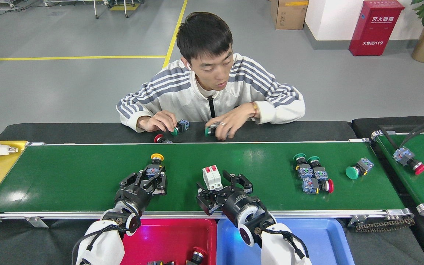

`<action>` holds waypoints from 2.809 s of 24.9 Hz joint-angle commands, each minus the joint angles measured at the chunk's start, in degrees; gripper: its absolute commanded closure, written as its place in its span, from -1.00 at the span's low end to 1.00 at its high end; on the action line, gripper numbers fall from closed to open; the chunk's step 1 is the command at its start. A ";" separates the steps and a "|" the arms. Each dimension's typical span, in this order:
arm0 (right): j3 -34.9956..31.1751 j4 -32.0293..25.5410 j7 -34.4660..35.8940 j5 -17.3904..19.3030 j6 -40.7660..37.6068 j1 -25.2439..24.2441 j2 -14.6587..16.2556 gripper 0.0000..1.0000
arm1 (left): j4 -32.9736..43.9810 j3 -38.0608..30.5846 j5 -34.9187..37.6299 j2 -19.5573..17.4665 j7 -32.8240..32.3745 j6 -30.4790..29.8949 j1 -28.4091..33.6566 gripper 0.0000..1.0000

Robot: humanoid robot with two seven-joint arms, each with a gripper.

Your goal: Pick switch part from conveyor to tray

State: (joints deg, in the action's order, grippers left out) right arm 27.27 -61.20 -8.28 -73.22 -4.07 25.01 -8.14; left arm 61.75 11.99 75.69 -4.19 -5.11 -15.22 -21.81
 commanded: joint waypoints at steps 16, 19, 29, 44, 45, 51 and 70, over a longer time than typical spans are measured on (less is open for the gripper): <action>-19.09 -40.05 0.90 9.58 -19.58 -28.97 21.67 0.56 | 34.05 -19.72 -0.20 -8.82 0.01 -24.77 33.85 -0.99; -29.55 -39.88 0.81 10.64 -32.14 -34.95 21.06 -0.55 | 34.58 -24.82 -0.20 -4.52 0.01 -9.30 34.55 -0.99; -38.78 -39.09 -0.24 3.53 -11.86 -37.58 6.56 -0.94 | 34.31 -26.49 -0.11 -3.46 0.27 5.03 34.55 -0.99; -14.08 -35.39 -8.85 -9.05 11.71 -23.52 3.92 -0.95 | 39.23 -19.90 2.09 -3.81 0.19 -0.16 31.91 -0.99; -12.41 -34.34 -8.85 -9.58 12.33 -22.64 3.57 -0.95 | 39.06 -20.16 2.18 -3.81 0.19 -0.07 31.74 -0.99; -6.26 -25.38 -8.68 -12.30 16.72 -16.32 2.16 -0.95 | 36.86 -20.69 2.09 -3.81 0.10 2.12 29.98 -0.99; -0.46 -6.39 -8.33 -12.30 16.99 -3.39 -1.00 0.20 | 30.62 -21.13 2.09 -4.87 0.01 0.98 26.55 -0.99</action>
State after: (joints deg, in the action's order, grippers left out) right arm 26.91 -67.68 -16.79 -85.55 13.16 20.55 -8.79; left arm 91.98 -8.97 77.67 -8.44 -5.27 -13.74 5.22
